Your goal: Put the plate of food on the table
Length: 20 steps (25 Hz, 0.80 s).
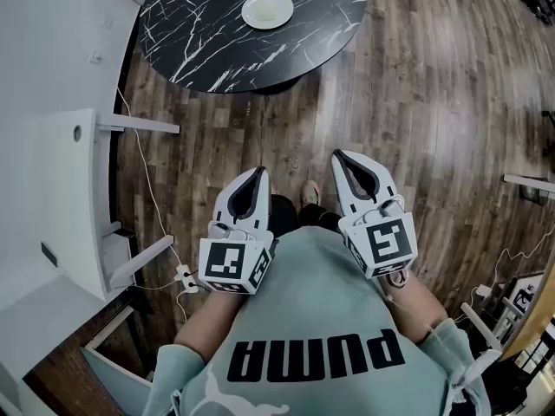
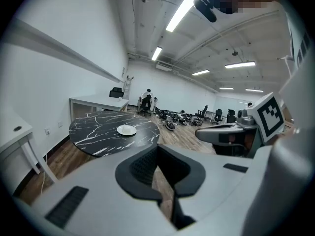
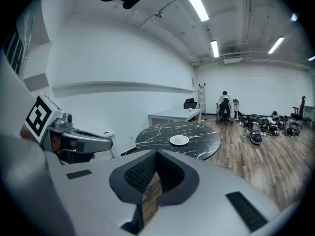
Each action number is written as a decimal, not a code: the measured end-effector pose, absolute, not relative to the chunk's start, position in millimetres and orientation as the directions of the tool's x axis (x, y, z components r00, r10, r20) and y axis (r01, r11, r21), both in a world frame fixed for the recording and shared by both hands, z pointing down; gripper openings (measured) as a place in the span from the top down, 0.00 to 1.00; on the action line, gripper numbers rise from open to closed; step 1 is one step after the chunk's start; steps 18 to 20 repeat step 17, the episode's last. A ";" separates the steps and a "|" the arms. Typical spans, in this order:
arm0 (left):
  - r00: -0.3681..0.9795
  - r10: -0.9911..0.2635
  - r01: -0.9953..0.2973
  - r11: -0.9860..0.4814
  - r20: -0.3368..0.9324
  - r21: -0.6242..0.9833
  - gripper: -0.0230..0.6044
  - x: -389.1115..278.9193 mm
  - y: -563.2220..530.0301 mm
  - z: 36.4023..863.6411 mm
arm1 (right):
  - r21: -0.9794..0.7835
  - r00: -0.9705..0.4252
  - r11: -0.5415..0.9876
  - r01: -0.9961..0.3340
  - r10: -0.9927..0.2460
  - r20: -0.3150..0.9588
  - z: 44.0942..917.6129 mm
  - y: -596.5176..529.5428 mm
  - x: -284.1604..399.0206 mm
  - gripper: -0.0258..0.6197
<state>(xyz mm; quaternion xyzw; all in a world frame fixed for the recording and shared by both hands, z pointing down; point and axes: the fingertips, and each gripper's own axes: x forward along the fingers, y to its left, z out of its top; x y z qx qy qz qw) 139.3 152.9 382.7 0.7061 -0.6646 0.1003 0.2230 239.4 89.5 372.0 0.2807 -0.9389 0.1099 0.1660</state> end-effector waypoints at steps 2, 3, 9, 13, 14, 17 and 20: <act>0.098 -0.895 -0.983 -0.020 0.435 0.181 0.95 140.6 152.8 381.2 | -0.111 -0.788 0.818 -0.564 -0.493 0.369 370.0 88.7 240.4 0.95; 0.099 -0.896 -0.984 -0.022 0.433 0.179 0.95 141.2 152.7 380.2 | -0.110 -0.788 0.818 -0.565 -0.495 0.366 369.0 88.5 240.8 0.95; 0.103 -0.900 -0.984 -0.029 0.423 0.178 0.95 142.5 154.6 378.4 | -0.110 -0.784 0.812 -0.573 -0.504 0.362 368.9 93.2 243.0 0.95; 0.102 -0.902 -0.984 -0.029 0.421 0.175 0.95 143.4 158.8 377.0 | -0.112 -0.779 0.808 -0.579 -0.508 0.368 370.7 96.9 245.7 0.95; 0.101 -0.902 -0.984 -0.028 0.421 0.175 0.95 142.9 160.0 376.5 | -0.112 -0.779 0.807 -0.579 -0.508 0.368 370.5 97.9 245.6 0.95; 0.097 -0.902 -0.984 -0.024 0.421 0.176 0.95 141.1 163.4 374.8 | -0.112 -0.778 0.807 -0.579 -0.508 0.370 369.2 100.8 244.9 0.95; 0.097 -0.902 -0.984 -0.024 0.421 0.176 0.95 141.1 163.4 374.8 | -0.112 -0.778 0.807 -0.579 -0.508 0.370 369.2 100.8 244.9 0.95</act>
